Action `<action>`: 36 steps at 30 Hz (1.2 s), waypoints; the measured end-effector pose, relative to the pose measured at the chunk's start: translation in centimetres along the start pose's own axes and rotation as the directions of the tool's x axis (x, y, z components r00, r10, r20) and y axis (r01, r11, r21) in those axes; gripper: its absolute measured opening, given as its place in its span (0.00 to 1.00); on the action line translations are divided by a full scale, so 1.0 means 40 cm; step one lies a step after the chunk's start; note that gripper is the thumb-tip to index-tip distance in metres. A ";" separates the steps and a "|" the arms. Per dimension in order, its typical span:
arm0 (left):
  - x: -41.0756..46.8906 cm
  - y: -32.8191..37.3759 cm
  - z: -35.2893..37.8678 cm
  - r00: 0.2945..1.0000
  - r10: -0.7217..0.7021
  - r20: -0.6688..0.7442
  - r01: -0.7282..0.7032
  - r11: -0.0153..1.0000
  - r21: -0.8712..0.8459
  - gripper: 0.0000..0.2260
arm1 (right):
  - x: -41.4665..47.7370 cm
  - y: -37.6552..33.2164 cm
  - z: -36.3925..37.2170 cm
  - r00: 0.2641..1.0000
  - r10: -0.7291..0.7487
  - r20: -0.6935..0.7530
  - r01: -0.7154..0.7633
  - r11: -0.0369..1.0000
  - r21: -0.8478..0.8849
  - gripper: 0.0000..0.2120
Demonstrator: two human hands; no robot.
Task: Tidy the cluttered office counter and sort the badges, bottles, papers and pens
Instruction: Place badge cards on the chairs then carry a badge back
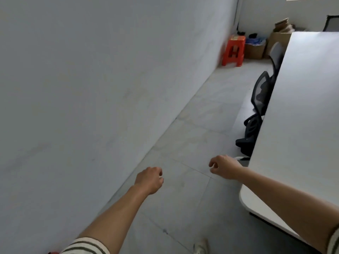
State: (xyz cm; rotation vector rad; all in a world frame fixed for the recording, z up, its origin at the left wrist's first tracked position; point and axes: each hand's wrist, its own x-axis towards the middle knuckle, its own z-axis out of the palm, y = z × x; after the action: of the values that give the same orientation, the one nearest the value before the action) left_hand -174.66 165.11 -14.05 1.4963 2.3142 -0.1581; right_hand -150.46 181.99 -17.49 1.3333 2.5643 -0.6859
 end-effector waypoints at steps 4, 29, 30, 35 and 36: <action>0.218 -0.031 -0.129 1.000 0.013 -0.026 -0.014 1.000 -0.018 0.16 | 0.205 -0.018 -0.115 0.999 0.019 -0.027 -0.018 1.000 0.015 0.12; 1.462 0.330 -0.562 0.815 0.548 0.187 -0.572 0.813 0.111 0.16 | 0.856 0.359 -0.557 0.678 0.679 -0.283 -0.604 0.733 0.312 0.12; 1.488 0.369 -0.564 0.799 0.567 0.200 -0.593 0.798 0.110 0.15 | 0.861 0.392 -0.569 0.639 0.705 -0.308 -0.622 0.709 0.332 0.12; 1.666 0.606 -0.577 0.707 0.663 0.245 -0.703 0.696 0.145 0.15 | 0.934 0.603 -0.625 0.453 0.810 -0.372 -0.690 0.583 0.429 0.16; 1.700 0.651 -0.583 0.694 0.677 0.247 -0.717 0.681 0.147 0.15 | 0.951 0.644 -0.635 0.431 0.830 -0.355 -0.693 0.556 0.459 0.17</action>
State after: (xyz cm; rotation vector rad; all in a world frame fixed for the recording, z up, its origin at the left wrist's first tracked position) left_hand -181.74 241.23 -15.01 2.2802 1.4654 -0.3383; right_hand -150.43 234.49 -16.80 2.8587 1.7422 -0.4582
